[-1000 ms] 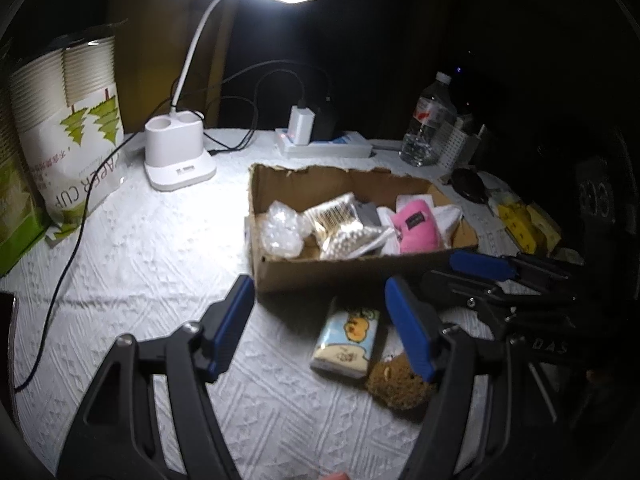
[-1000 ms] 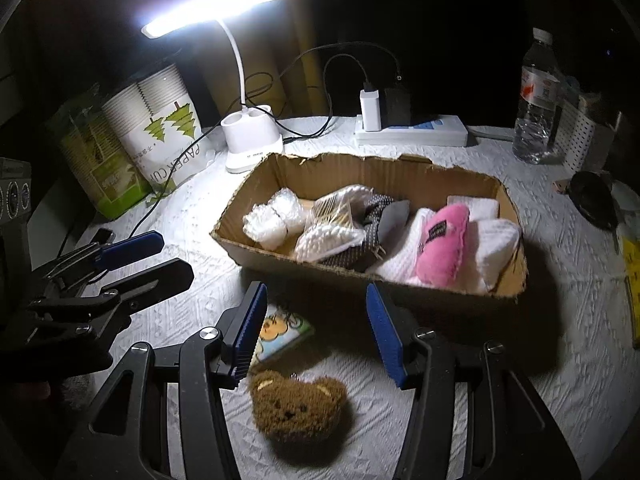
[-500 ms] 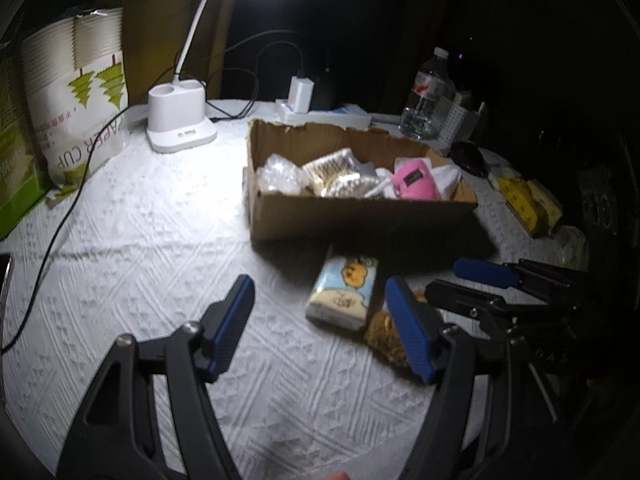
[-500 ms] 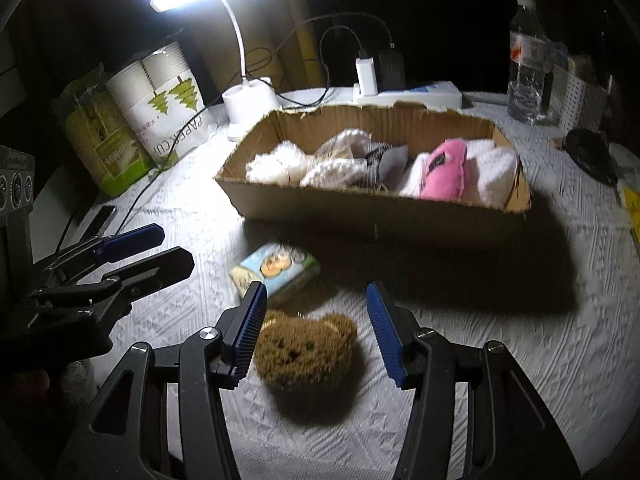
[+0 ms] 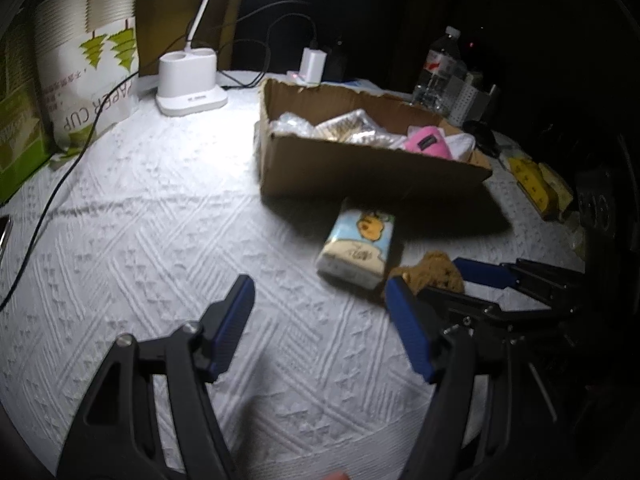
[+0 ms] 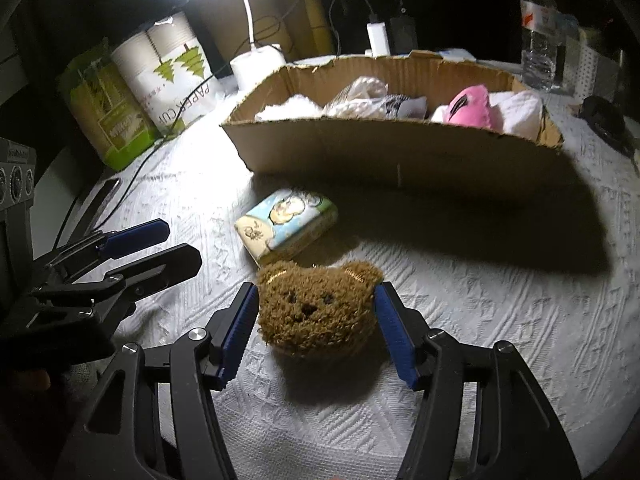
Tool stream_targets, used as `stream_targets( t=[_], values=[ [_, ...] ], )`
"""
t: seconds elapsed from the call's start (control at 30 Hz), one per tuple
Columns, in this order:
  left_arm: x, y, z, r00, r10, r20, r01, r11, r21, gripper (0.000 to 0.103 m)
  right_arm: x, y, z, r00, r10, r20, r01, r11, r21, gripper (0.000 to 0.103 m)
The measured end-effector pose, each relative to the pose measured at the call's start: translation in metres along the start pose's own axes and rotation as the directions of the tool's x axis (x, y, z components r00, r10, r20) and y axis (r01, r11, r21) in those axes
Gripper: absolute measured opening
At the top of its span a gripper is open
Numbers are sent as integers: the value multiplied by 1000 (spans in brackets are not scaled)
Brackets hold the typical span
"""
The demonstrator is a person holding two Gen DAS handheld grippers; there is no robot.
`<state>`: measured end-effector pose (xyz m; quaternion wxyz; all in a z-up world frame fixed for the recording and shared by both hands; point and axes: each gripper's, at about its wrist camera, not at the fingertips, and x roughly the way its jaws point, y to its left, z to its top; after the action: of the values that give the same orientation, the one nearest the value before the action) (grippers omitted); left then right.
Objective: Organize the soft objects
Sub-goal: 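Grasp the brown bear sponge with the right tool while the left tool grasps the tissue pack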
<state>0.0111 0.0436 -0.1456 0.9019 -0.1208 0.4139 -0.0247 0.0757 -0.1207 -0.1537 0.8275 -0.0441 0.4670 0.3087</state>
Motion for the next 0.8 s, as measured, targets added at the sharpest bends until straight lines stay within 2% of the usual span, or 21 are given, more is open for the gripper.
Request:
stream_targets(
  t=[0.13,0.37,0.57,0.8],
  values=[
    [1,3,-3,1000,20,-8,-20,1000,-7,70,9,0,-3,1000,7,-15,-7,1000,-8,68],
    [7,2,-3,998,54,-32,-55,998,-7,70,14,-4,-4,999,40,-11,-40,999,-10,69],
    [16,-8,1,996,71,-51,-71,997,14,70,9,-9,-6,999,54,0,-54,998,-25,61],
    [33,-25,8,994,76,-79,-73,996,43,70,-1,-33,-5,999,40,24,-40,999,8,60]
  ],
)
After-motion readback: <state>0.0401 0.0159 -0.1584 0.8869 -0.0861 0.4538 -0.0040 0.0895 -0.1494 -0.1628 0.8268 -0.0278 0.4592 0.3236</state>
